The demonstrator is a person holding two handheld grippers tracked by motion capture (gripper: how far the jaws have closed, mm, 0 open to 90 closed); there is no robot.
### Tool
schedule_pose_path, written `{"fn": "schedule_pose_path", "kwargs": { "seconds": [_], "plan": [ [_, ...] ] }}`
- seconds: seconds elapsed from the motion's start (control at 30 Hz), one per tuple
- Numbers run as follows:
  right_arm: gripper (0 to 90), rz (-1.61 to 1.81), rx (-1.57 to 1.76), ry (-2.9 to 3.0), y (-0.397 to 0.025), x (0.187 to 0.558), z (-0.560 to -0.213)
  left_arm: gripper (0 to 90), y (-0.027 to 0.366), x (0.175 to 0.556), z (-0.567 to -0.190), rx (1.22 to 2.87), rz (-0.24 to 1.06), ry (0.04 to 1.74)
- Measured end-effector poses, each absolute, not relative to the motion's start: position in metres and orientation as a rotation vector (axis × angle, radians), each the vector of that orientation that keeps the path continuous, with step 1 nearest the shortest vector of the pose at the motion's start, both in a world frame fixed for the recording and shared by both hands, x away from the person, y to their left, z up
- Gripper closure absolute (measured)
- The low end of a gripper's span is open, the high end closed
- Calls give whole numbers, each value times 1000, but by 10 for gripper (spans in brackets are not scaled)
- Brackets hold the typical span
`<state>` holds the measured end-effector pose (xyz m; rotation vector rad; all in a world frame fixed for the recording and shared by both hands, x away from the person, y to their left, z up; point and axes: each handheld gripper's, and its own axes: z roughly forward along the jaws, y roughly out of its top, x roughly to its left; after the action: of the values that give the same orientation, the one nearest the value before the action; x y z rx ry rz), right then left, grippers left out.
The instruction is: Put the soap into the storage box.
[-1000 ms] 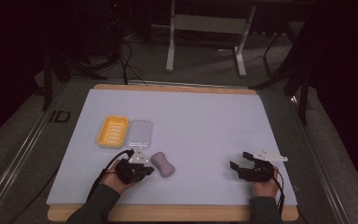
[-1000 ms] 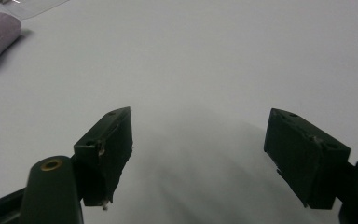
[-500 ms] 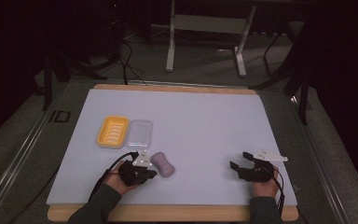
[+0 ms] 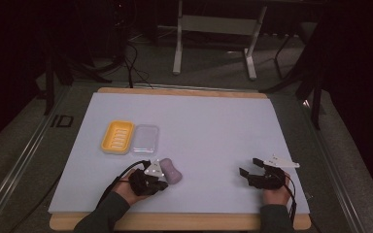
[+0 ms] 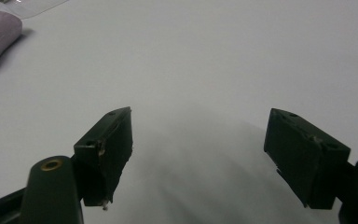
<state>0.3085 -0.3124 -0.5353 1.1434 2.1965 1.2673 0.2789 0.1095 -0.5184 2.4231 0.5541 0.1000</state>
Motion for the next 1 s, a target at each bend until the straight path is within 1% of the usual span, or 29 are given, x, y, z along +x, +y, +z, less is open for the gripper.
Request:
{"fn": "schedule_pose_path", "kwargs": {
  "seconds": [0.4,0.43,0.77,1.0],
  "plan": [
    [232,1270,1142,2198,-312,309,-535,872,89,283,-514,2483,118,471],
    [232,1270,1143,2198,-313,309,-535,860,82,286,-514,2490,130,457],
    [232,1270,1142,2199,-313,309,-535,788,67,302,-512,2488,194,508],
    [232,1266,1141,2202,-313,308,-535,757,67,314,-509,2486,227,562]
  ]
}}
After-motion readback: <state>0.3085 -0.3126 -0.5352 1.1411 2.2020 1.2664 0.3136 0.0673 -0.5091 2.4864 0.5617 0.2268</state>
